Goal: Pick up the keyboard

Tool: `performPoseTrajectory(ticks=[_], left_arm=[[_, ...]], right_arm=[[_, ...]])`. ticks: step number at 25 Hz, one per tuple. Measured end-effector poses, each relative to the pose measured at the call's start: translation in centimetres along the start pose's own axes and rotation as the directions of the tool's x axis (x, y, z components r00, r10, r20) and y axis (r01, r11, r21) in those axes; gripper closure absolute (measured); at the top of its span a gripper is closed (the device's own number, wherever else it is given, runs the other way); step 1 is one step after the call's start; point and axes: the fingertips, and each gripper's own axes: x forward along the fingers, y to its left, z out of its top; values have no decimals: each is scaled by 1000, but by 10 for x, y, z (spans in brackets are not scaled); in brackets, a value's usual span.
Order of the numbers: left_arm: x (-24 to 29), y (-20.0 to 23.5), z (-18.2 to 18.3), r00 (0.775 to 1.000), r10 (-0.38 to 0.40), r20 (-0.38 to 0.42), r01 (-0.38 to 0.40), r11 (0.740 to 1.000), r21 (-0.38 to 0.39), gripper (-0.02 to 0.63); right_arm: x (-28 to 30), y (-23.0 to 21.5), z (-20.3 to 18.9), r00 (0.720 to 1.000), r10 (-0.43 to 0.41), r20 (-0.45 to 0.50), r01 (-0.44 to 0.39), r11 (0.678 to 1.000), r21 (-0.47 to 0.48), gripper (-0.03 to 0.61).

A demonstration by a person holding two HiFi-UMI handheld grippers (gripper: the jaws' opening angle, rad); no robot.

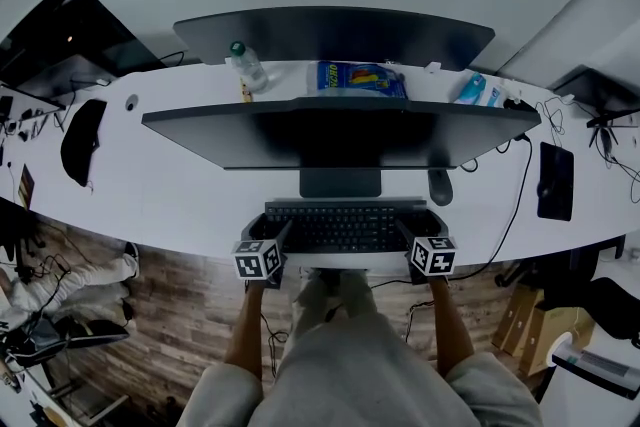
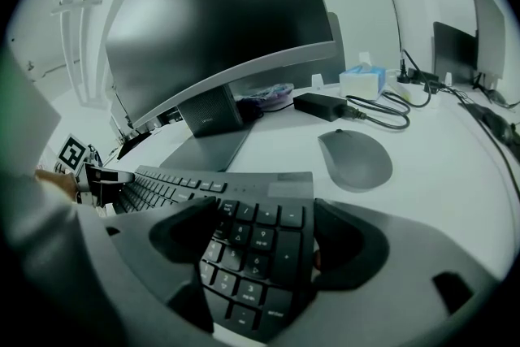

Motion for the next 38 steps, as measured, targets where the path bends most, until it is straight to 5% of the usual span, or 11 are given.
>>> performPoseTrajectory(ticks=[18, 38], left_arm=[[4, 5, 2, 1000, -25, 1, 25, 995, -91, 311], [5, 4, 6, 1000, -3, 7, 3, 998, -60, 310]], right_arm=[[0, 0, 1, 1000, -9, -4, 9, 1000, 18, 213], [-2, 3, 0, 1000, -15, 12, 15, 999, 38, 213]])
